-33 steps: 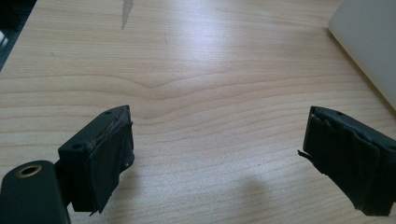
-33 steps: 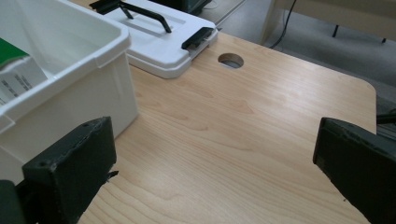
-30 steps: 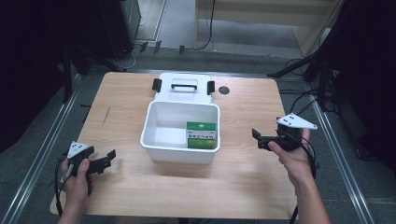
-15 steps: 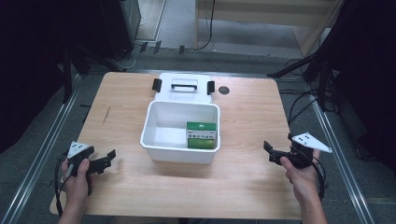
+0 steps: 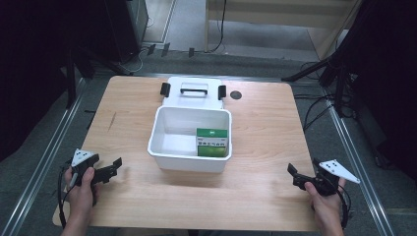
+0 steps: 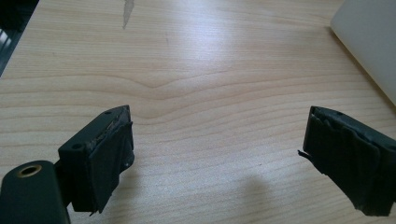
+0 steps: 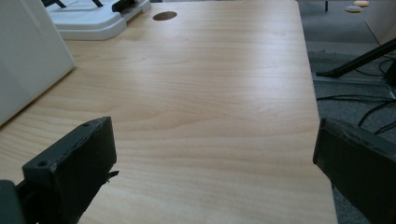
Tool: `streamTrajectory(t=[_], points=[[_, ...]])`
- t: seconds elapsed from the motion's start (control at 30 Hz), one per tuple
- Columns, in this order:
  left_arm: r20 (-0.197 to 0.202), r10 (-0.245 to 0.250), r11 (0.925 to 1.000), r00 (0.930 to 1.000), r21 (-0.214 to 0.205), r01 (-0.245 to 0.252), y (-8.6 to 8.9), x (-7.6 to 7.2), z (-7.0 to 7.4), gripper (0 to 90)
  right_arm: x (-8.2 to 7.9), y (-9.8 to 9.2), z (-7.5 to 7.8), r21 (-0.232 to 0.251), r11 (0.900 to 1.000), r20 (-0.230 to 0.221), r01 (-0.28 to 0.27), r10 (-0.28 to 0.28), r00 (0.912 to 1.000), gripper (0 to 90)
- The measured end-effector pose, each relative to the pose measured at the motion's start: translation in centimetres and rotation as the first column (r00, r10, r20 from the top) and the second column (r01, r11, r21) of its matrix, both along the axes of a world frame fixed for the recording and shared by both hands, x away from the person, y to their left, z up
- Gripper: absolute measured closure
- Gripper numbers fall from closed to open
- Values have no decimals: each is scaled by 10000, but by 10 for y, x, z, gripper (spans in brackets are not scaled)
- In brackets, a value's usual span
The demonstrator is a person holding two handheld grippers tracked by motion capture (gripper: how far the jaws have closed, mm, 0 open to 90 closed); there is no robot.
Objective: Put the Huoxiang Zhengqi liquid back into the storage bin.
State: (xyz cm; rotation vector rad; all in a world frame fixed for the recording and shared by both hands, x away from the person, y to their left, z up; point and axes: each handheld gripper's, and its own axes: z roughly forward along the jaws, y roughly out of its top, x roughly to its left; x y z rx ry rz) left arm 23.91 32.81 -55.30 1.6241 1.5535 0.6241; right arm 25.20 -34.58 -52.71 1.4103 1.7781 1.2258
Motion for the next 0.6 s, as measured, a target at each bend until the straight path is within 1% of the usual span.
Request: streamTrajectory(t=[0.1,0.17,0.2,0.23,0.3,0.37,0.5,0.6], points=[[12,10,10000,10000,-1,-10,0,0,0,92,-9,-8,-9,-8,9997,-172,247,-247,9995,0],[10,12,10000,10000,4,-12,0,0,0,92,-11,-10,-10,-38,9996,-173,270,-270,9995,0],[19,17,10000,10000,6,-17,0,0,0,92,-14,-13,-11,91,9994,-168,343,-342,9993,0],[15,17,10000,10000,5,-17,0,0,0,92,-19,-17,-12,137,9990,-111,425,-424,9990,0],[17,18,10000,10000,11,-18,0,0,0,92,-20,-18,-12,117,9988,-109,473,-472,9988,0],[25,19,10000,10000,16,-19,0,0,0,92,-29,-21,-14,230,9980,-6,583,-583,9983,0],[12,9,10000,10000,20,-9,-1,0,0,93,-35,-22,-14,392,9970,174,675,-682,9975,0],[-30,-69,10000,10000,38,69,0,1,0,92,-38,-19,-16,542,9946,234,887,-901,9957,0]])
